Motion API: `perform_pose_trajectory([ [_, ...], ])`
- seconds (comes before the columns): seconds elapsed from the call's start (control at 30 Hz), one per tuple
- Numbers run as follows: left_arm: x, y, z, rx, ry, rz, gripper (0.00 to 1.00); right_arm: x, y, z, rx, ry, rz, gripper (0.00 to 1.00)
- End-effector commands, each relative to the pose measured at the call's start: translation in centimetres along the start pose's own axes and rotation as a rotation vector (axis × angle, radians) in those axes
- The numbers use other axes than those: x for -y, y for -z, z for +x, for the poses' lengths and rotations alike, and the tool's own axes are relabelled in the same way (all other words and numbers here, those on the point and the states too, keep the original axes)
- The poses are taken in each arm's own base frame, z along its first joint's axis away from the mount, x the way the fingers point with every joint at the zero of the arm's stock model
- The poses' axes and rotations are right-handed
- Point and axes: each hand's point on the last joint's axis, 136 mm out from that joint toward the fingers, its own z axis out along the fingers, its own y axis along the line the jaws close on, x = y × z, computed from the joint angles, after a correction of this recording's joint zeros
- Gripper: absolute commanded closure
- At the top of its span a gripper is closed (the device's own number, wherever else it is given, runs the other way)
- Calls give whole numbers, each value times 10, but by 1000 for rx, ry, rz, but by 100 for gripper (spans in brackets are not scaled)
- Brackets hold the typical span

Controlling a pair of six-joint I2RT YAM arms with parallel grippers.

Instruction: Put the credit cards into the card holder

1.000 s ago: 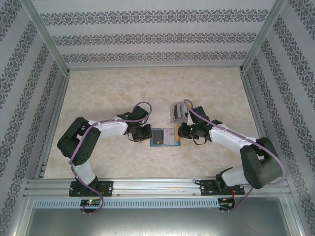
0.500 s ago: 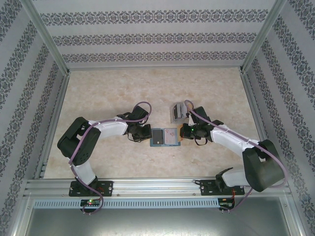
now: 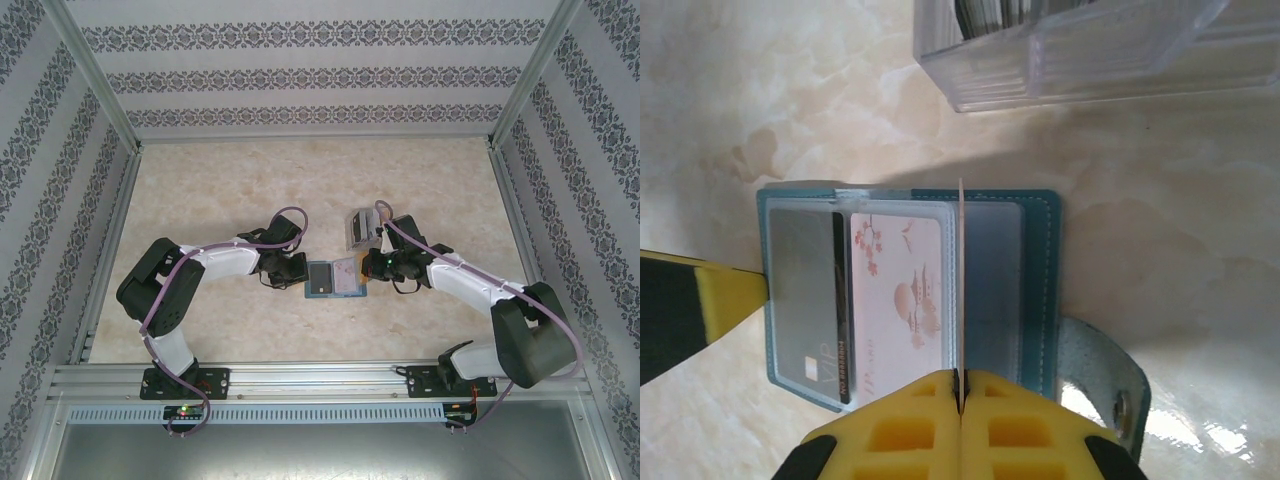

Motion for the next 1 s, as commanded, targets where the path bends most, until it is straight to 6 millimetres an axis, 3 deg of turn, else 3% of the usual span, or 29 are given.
perform_pose_trajectory([
  [0.0,6,0,4,-14,-29,-3,93,-25,13,-9,42,12,-76,95],
  [0.27,13,4,0,2,-41,15,91,-48,14,-9,21,30,-170,95],
  [0.8,12,5,0,7,-37,17,91,-57,0,-2,-34,50,-175,94],
  [0.97,11,5,1,7,-36,15,91,-44,1,-6,-22,46,-109,94],
])
